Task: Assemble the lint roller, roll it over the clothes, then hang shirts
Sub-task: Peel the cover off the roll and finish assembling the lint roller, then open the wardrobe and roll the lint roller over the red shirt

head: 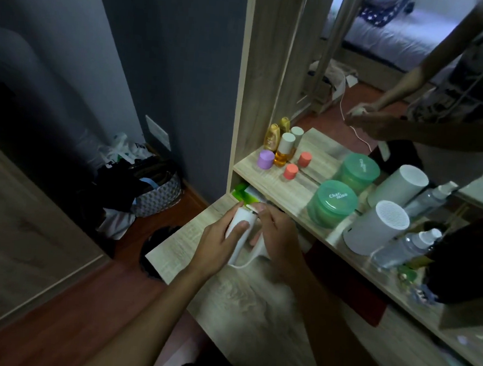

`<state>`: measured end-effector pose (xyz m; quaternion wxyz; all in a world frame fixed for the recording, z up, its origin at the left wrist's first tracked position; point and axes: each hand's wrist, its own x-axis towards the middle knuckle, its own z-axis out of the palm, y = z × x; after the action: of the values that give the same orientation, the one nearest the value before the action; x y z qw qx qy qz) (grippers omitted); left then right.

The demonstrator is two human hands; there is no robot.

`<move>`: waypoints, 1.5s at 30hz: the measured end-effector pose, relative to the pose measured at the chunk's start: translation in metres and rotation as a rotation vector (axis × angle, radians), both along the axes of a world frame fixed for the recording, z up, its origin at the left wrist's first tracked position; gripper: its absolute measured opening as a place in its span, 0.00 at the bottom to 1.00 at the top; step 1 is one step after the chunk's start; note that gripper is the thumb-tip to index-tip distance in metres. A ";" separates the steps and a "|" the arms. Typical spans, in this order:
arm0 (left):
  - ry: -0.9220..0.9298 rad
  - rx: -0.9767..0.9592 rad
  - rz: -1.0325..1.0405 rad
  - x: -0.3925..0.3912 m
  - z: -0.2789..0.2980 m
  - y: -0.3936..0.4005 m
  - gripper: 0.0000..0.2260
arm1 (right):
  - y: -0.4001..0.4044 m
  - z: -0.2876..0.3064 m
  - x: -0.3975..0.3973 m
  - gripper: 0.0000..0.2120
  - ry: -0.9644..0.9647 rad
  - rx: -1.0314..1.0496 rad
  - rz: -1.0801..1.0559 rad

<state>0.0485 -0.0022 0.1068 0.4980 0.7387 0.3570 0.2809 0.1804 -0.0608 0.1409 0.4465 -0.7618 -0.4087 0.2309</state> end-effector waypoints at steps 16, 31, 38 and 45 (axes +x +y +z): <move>0.021 0.103 -0.067 -0.012 -0.008 0.008 0.20 | 0.001 -0.022 -0.011 0.14 0.063 0.039 0.062; 0.047 0.111 -0.118 -0.010 -0.012 0.006 0.18 | -0.012 -0.027 -0.012 0.13 0.111 0.039 0.078; 0.043 -0.069 0.065 -0.013 -0.013 0.012 0.14 | -0.016 -0.025 -0.016 0.24 0.260 -0.069 0.211; 0.038 -0.106 0.346 -0.044 -0.005 0.038 0.11 | -0.021 -0.026 -0.021 0.10 -0.029 -0.285 0.385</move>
<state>0.0040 0.0361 0.1014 0.4736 0.6441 0.5024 0.3294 0.1591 -0.0823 0.1153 0.2762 -0.7284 -0.5160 0.3562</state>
